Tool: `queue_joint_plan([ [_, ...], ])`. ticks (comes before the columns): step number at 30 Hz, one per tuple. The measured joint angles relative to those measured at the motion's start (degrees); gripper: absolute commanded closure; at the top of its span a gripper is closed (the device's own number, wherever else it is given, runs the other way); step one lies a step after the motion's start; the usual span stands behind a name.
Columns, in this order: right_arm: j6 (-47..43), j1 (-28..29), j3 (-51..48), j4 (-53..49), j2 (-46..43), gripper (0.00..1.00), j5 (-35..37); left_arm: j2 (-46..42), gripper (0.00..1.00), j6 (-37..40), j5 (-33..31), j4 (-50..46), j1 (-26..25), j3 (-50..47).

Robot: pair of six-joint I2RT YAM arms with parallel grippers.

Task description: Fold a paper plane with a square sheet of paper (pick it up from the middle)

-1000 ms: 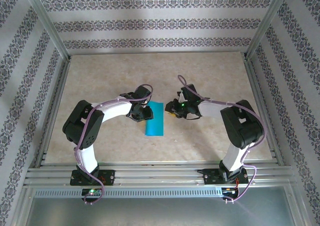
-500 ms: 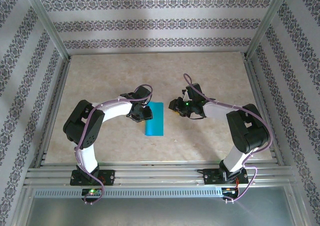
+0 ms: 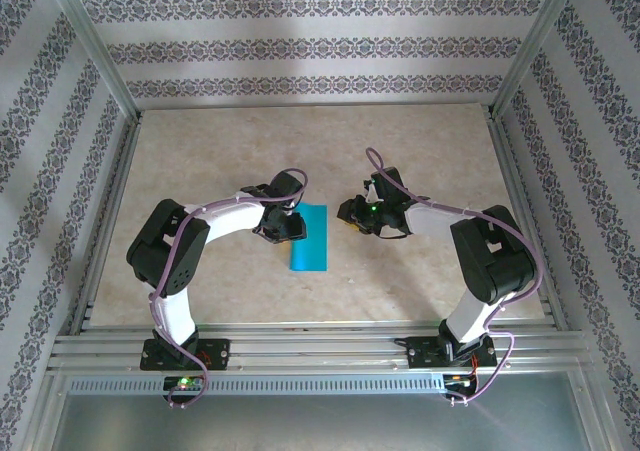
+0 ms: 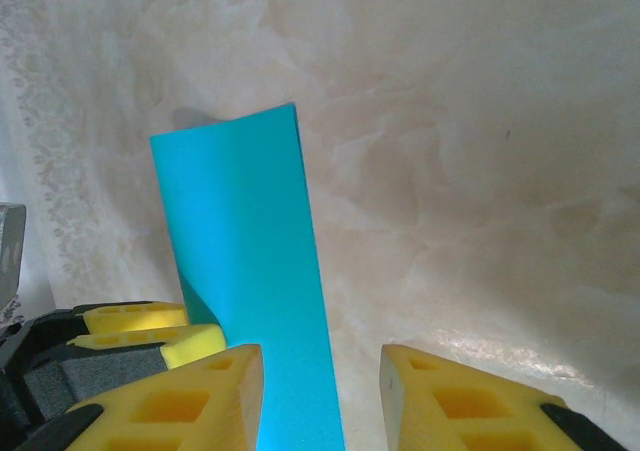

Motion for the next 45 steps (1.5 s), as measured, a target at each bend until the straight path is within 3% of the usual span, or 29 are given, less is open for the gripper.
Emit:
queue_joint_plan([
  [9,-0.02,1.05,0.02,0.04,1.07,0.65,-0.07,0.11,0.65,0.48,-0.04,-0.13,0.00,0.04],
  [17,0.02,6.10,2.03,0.07,3.50,0.79,-1.09,0.33,0.65,0.46,-0.04,-0.22,0.02,0.15],
  [30,0.22,8.28,3.50,1.07,5.84,0.77,-1.95,0.83,0.64,-0.26,-0.04,-1.14,0.02,0.92],
  [45,0.15,8.50,4.37,0.15,8.11,0.83,-2.36,1.03,0.65,-0.20,-0.02,-1.25,0.02,1.07],
])
